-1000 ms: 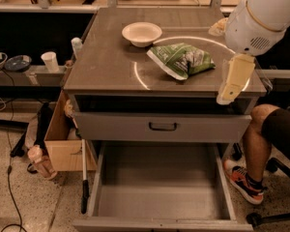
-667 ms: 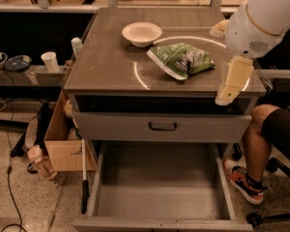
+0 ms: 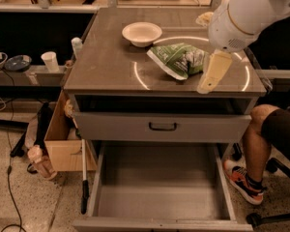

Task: Place green jalapeno chip bag into middle drawer

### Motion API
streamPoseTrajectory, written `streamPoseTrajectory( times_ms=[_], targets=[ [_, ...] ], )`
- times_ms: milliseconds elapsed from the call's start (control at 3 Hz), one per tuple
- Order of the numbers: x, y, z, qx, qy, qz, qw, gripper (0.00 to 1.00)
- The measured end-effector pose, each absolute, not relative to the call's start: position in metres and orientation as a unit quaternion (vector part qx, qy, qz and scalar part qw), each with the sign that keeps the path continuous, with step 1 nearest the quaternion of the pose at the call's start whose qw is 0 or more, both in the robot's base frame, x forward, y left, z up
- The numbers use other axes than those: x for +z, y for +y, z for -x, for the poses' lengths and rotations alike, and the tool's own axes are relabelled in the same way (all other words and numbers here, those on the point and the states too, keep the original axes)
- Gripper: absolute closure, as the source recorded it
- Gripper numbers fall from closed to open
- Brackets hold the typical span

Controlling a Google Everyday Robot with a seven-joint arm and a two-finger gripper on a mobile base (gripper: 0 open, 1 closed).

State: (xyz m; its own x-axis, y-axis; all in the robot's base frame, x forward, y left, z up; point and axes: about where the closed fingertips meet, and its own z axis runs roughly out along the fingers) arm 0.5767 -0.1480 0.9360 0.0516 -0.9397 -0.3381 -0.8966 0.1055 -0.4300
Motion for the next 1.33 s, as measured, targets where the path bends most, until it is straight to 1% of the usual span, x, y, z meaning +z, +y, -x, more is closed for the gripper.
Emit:
streamPoseTrajectory(
  times_ms=[333, 667, 1333],
  targets=[
    [0.940, -0.134, -0.603, -0.042, 0.673, 0.676, 0.297, 0.00],
    [0.935, -0.123, -0.626, -0.032, 0.662, 0.685, 0.301, 0.00],
    [0.891, -0.125, -0.659, -0.012, 0.674, 0.686, 0.273, 0.00]
  ],
)
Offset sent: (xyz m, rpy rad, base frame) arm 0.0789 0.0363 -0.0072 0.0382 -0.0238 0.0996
